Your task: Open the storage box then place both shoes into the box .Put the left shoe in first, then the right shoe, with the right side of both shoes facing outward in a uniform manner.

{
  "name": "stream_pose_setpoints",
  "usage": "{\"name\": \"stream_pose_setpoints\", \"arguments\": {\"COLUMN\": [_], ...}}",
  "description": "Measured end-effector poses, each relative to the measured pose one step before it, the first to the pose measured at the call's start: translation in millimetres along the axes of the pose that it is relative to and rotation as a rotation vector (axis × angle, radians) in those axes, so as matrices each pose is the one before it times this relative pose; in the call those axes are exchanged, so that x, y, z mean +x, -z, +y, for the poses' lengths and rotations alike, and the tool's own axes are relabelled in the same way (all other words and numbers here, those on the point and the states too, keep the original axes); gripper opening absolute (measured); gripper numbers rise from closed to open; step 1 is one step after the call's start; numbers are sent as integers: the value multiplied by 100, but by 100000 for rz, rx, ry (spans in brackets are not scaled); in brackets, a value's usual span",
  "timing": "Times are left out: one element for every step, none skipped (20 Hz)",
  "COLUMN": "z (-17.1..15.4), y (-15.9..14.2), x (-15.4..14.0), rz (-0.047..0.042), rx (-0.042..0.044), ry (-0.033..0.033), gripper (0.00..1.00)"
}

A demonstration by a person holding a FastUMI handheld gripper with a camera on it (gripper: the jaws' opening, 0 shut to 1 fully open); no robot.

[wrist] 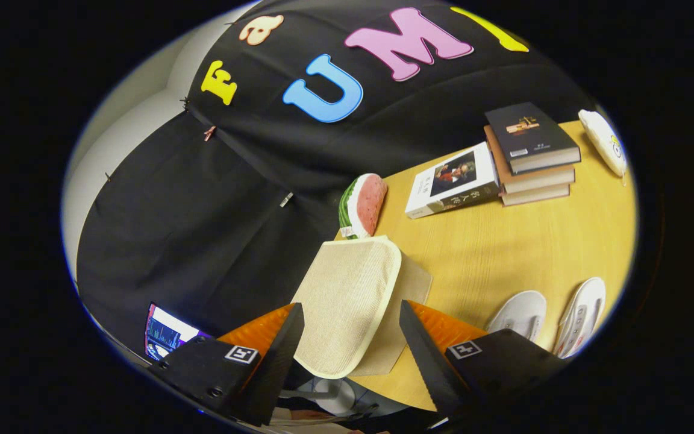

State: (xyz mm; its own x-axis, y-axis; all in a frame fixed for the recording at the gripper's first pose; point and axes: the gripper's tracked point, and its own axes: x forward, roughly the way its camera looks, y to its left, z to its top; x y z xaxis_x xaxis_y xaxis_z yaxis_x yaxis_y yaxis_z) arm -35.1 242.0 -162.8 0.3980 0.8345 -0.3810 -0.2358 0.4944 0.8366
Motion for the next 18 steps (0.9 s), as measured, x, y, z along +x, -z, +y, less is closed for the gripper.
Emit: {"name": "stream_pose_setpoints", "arguments": {"z": [-402,-359,-452,-292,-295,-346,-353,-387,17,88,281,334,51,58,-79,-62,-70,277], "y": [677,833,618,656,563,471,435,524,267,275,279,383,376,295,80,-191,-360,-87], "x": [835,733,896,883,881,647,703,563,554,476,482,331,272,378,35,-10,-224,-311], "rz": [2394,2450,1737,1815,1470,836,1124,1044,1130,1125,1109,1018,1227,1193,301,-1122,-1613,-439], "rx": [1578,1682,1996,2314,2450,2240,1669,1513,2222,2557,2617,1713,1202,1084,1045,1062,1272,1217], "ry": [-412,-110,-503,-515,-342,-256,-161,-385,-1887,-1795,-2201,-2395,-1129,-930,-372,34,-45,-1145], "gripper": [98,98,98,98,98,98,98,98,98,98,98,98,97,97,95,95,80,64]}}
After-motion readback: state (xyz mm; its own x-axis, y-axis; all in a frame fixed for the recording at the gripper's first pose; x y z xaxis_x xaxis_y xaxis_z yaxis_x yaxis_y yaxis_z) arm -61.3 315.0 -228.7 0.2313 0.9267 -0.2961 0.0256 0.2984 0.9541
